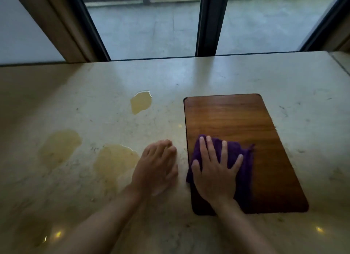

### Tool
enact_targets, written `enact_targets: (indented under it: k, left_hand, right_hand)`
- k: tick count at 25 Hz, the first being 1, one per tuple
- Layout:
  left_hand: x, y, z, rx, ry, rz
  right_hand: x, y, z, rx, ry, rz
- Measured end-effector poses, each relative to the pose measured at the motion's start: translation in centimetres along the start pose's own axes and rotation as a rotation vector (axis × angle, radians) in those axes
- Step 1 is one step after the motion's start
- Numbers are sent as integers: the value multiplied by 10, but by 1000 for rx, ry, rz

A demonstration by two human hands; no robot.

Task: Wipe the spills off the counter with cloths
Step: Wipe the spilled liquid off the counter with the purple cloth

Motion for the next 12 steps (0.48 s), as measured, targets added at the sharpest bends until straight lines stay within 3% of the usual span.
enact_targets:
  k: [6, 9, 12]
  left_hand:
    - [10, -8, -3, 8, 82, 25]
    - [15, -12, -3, 45, 224, -13]
    - [18, -14, -5, 23, 265, -72]
  right_hand:
    - [-7, -3, -249, 84, -37, -99]
    - [-7, -34, -350, 4, -66, -69]
    - [2, -74, -402, -75, -111, 8]
Point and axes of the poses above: each hand's wrist, its own z-axis away from the middle knuckle, its own x-axis out of the palm, y = z × x, the point moved 9 cm from there along -z, towards the middle knuckle, and after that the axes turned 1 degree about z, right-handed, at the moved point
